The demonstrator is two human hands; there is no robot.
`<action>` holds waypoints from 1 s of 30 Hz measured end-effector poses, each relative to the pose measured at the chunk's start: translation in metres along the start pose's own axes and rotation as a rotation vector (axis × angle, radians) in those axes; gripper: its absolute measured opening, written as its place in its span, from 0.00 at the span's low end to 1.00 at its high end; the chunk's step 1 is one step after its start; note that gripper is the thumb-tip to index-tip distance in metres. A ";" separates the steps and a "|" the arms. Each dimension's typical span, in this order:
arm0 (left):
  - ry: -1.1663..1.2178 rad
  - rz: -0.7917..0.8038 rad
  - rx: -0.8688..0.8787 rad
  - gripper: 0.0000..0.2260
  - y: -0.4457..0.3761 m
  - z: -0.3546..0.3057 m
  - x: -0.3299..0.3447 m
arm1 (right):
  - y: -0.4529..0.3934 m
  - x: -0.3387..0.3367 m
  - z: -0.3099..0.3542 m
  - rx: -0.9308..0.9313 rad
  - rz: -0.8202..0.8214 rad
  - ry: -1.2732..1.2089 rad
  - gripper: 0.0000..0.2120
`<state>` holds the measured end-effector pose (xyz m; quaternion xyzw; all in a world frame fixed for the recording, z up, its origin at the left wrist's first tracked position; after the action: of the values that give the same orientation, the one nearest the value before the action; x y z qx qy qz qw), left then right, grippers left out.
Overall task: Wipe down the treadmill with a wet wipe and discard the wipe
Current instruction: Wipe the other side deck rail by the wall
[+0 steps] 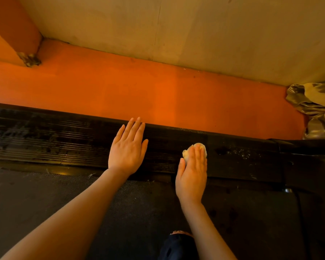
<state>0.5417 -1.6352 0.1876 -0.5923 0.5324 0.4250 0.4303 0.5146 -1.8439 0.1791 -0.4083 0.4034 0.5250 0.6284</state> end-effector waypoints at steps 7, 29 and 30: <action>-0.003 0.007 0.001 0.28 0.000 0.000 0.000 | 0.030 0.013 0.029 -0.204 0.042 -0.010 0.25; 0.003 0.068 0.136 0.29 0.004 0.017 -0.008 | 0.042 0.014 0.061 -0.488 0.057 -0.242 0.21; 0.006 0.066 0.133 0.29 0.004 0.016 -0.009 | 0.040 0.013 0.055 -0.499 0.060 -0.241 0.22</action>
<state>0.5360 -1.6174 0.1918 -0.5455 0.5801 0.4009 0.4530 0.4807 -1.7833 0.1823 -0.4727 0.1959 0.6714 0.5361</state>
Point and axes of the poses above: each hand's wrist, its own y-axis away from the middle knuckle, its own x-axis out of the palm, z = x × y, the point moved 5 cm from there along -y, towards the middle knuckle, and after that the axes turned 6 degrees about -z, right-handed, at the moved point
